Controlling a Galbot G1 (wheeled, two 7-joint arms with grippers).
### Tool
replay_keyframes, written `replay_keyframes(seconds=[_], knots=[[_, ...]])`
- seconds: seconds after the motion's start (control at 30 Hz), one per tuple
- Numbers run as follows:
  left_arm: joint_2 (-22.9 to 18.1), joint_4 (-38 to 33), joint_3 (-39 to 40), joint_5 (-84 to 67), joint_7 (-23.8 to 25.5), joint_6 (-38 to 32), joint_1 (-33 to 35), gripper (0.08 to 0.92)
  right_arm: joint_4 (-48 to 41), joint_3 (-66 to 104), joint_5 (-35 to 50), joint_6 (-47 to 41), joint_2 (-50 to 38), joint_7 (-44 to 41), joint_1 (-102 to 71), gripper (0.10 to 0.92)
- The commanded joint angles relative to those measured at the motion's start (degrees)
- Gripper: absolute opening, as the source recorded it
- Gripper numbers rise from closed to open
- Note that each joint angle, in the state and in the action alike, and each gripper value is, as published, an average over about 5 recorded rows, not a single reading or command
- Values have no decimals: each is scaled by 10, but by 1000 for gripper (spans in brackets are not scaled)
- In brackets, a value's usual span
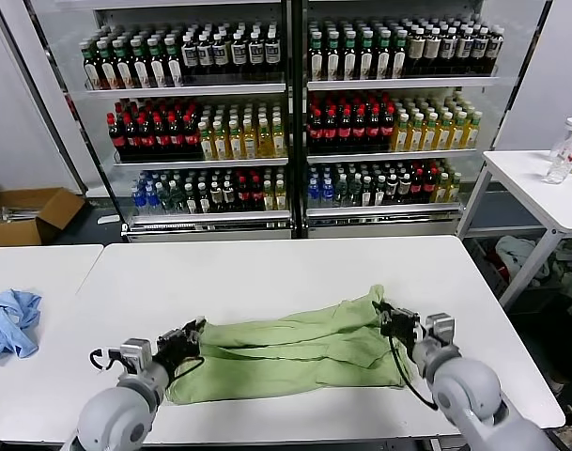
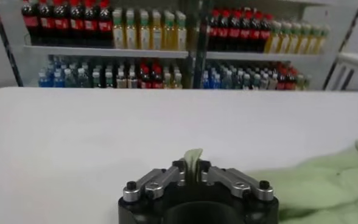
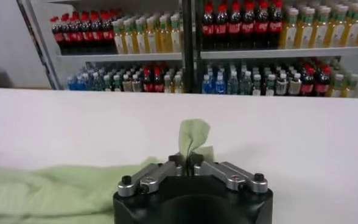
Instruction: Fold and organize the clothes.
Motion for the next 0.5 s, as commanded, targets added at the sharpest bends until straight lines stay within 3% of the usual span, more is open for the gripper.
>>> replay_keyframes(seconds=[0.03,0.37,0.5], knots=[[-42,-17,4,171,-56,-19,70,333,80,57,-41,-4,3,2,-118,371],[-60,42,8,173,-92,24,60,616,90,67,-43,-4,3,2,-130,666],[-54,46,8,137,-83,25,56,616,93,69,-41,-4,1,3,-129,772]])
